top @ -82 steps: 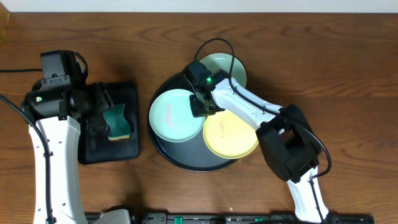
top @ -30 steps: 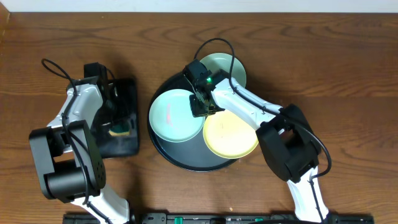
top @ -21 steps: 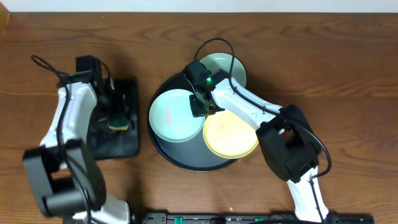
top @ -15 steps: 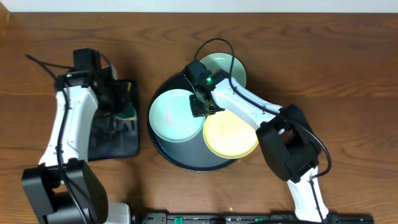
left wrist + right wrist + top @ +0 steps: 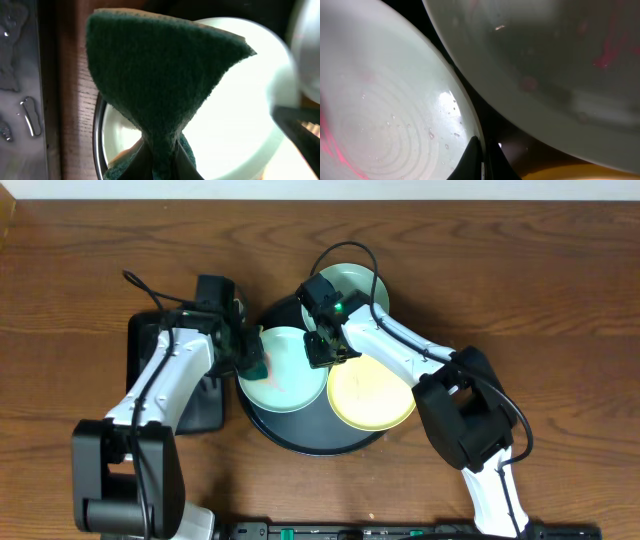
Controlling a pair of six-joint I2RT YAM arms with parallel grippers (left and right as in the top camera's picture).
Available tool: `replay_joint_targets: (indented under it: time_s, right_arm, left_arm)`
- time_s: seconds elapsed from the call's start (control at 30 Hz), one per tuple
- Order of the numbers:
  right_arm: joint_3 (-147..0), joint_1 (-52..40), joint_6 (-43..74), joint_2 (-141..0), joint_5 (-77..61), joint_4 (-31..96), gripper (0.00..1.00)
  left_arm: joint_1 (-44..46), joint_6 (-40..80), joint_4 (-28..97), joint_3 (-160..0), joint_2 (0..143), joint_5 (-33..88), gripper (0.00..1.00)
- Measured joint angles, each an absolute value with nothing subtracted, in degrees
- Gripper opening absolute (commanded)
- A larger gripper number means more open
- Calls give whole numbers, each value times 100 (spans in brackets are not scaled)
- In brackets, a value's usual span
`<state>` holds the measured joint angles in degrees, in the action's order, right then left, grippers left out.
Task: Clean dirty plates on tray and stack at the side
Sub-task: 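Scrub the held green plate with the sponge in the left gripper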
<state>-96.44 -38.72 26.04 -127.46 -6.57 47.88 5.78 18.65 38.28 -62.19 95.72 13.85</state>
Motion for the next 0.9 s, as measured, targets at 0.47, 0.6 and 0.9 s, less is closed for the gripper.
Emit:
replay_joint_targets:
  time_s: [0.47, 0.6, 0.9]
  right_arm:
    - [-9644, -3872, 2582, -12746, -661, 4805, 1]
    - [-9644, -3872, 2565, -12746, -661, 4805, 1]
    - [-9644, -3872, 2558, -12746, -663, 4805, 1]
  left_arm:
    - [1186, 2145, 3463, -6121, 10171, 985, 7]
    - [1203, 1660, 3457, -6121, 10208, 1791, 8]
    - [1339, 923, 3472, -6121, 10357, 3037, 8]
